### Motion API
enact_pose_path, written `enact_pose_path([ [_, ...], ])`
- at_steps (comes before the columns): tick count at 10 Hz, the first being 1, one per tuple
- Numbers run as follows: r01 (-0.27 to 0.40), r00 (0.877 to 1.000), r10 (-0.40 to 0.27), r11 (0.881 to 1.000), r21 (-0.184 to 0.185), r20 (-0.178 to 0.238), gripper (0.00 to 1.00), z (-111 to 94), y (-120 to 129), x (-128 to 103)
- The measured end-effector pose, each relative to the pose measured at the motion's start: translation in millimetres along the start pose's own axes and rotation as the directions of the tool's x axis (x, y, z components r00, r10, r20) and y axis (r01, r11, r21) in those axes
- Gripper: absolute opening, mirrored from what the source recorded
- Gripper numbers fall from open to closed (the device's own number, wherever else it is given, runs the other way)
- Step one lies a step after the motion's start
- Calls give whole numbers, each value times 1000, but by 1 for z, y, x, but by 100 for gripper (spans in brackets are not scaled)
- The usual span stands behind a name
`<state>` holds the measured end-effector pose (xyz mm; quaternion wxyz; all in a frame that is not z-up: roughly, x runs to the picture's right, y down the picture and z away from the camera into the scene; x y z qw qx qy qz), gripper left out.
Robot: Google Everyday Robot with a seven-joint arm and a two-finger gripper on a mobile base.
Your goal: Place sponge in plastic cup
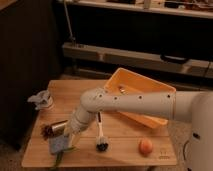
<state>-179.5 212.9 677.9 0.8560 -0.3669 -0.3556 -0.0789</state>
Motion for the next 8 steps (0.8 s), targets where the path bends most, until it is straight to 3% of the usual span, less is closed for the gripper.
enact_pose_path([
  [5,-9,1000,9,1000,23,-11,72,3,-8,6],
  [8,-13,1000,13,1000,21,-18,80,6,-10,10],
])
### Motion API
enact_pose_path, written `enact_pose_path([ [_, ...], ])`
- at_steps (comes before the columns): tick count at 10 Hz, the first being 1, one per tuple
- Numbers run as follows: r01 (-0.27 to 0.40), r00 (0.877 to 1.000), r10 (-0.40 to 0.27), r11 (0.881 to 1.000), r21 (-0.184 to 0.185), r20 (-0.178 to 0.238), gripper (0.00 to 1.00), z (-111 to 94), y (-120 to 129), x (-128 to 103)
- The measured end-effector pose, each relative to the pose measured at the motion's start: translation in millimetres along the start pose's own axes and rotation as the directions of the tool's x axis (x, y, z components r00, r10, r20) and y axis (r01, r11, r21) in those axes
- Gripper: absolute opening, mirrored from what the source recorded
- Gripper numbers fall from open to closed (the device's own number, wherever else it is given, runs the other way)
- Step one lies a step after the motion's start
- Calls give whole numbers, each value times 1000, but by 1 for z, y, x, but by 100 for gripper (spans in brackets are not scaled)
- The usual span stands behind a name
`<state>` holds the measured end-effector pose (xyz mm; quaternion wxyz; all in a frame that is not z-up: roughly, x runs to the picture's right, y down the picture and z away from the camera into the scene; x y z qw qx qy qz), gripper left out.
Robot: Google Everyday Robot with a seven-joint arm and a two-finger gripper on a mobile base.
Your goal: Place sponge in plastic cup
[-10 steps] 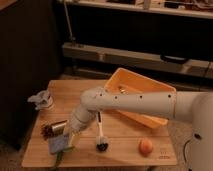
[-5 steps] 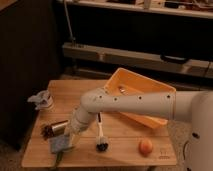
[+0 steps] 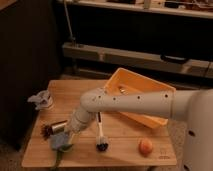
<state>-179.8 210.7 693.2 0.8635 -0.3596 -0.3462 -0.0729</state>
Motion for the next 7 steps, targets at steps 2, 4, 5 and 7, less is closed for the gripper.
enact_pose_path([
  [2,-15,1000,15,1000,0,-1,80,-1,2,7],
  [4,-29,1000,29,1000,2,1,80,-5,4,14],
  [5,-33,999,33,999,4,5,80,-6,4,15],
  [7,-45,999,45,999,19,27,80,-13,3,19],
])
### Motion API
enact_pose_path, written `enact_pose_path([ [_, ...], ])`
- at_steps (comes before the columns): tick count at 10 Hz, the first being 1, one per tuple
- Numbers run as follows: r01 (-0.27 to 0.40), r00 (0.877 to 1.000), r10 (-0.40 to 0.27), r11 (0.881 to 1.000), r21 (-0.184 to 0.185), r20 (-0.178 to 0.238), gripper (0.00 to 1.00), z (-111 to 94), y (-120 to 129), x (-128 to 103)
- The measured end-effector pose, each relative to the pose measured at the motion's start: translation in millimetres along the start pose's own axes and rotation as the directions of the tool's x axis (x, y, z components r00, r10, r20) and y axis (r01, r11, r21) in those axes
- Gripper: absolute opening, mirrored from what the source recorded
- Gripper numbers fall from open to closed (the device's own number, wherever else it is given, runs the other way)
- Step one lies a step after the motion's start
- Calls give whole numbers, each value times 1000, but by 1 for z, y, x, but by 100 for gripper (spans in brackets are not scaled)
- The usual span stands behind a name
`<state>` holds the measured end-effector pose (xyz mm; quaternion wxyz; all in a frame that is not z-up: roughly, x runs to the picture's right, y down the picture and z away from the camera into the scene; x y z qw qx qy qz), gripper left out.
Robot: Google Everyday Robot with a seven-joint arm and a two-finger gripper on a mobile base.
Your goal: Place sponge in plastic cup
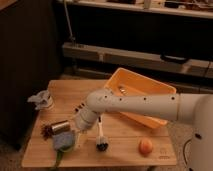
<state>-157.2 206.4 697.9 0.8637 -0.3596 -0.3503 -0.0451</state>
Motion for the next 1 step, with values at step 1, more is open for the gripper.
enact_pose_path([
  [1,-1,1000,1,1000,3,21,80,-4,-2,1],
])
